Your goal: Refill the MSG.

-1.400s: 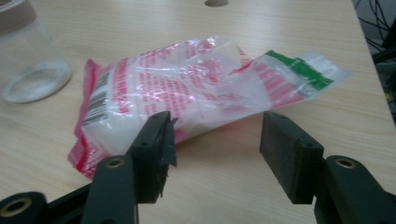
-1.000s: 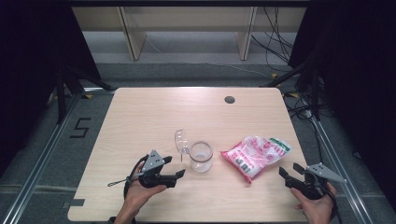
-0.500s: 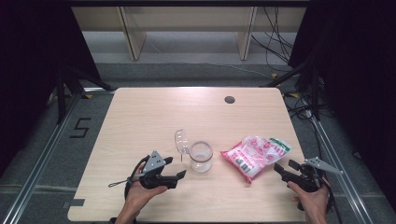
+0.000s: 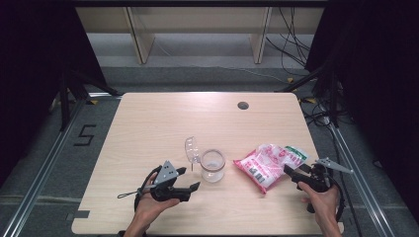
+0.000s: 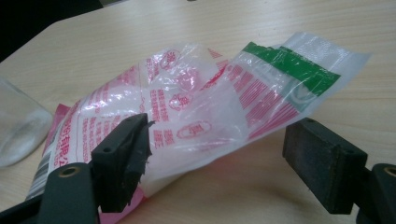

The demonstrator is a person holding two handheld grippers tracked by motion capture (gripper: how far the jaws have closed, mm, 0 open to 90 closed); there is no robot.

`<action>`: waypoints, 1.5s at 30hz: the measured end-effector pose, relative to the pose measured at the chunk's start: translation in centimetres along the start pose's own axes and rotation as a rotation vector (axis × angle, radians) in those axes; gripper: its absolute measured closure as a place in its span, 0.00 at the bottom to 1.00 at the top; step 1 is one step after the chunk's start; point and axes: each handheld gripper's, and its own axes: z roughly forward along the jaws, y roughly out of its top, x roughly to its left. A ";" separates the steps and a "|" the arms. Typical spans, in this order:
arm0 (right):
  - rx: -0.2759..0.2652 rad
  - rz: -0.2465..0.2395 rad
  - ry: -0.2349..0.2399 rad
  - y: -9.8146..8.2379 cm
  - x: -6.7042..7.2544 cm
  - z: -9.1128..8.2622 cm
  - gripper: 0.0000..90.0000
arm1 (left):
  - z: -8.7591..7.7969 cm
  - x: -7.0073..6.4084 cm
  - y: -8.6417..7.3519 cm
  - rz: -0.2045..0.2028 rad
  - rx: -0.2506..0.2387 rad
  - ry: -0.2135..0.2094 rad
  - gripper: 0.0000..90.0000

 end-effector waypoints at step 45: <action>0.034 -0.055 -0.021 0.9 0.4 4.6 0.85 | 0.5 -0.4 -0.3 0.021 0.018 -0.010 0.31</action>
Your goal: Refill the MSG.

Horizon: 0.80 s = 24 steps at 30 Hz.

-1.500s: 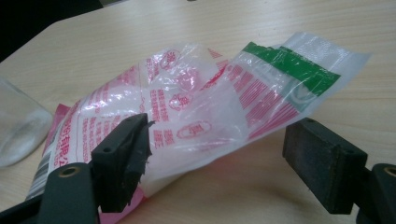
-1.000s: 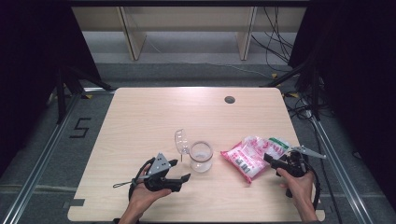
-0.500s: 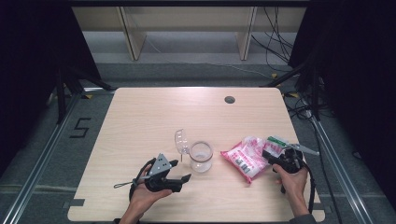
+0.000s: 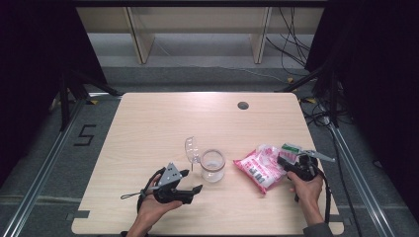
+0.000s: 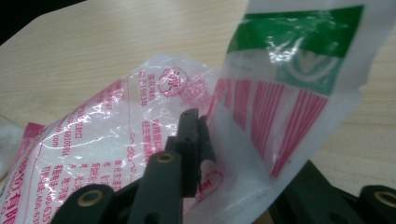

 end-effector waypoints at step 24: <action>-0.138 -0.091 0.135 2.0 3.1 -2.6 1.00 | 0.2 -2.8 0.7 0.029 -0.011 -0.046 0.30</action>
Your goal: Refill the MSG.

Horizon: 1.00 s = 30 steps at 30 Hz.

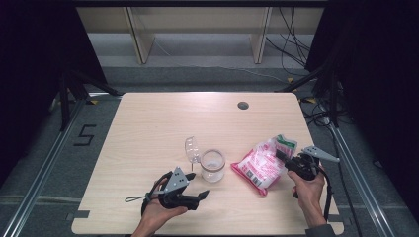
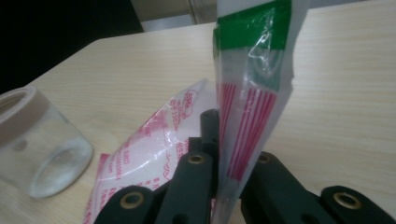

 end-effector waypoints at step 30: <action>-0.021 -0.031 0.246 5.4 7.9 -2.2 1.00 | 7.1 -6.5 1.6 0.105 0.027 -0.056 0.33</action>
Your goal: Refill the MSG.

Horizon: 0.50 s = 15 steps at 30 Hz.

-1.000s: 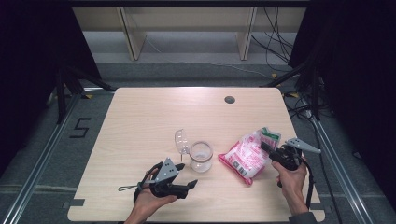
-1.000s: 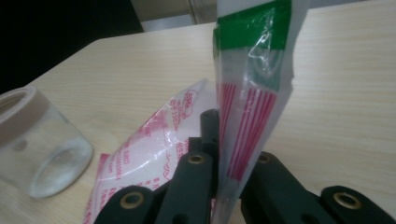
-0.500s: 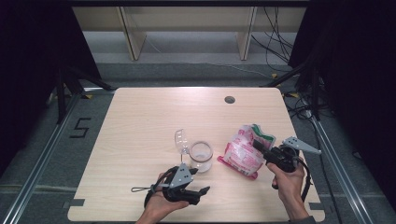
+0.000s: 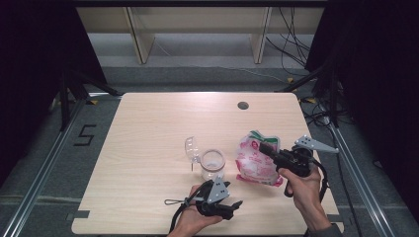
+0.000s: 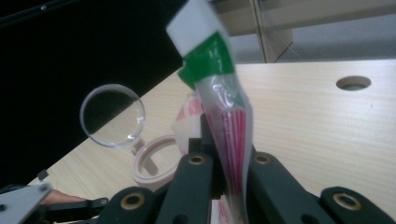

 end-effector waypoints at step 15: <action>0.048 -0.064 -0.013 2.5 2.3 -1.4 1.00 | 2.5 -0.5 0.9 -0.010 0.007 0.067 0.31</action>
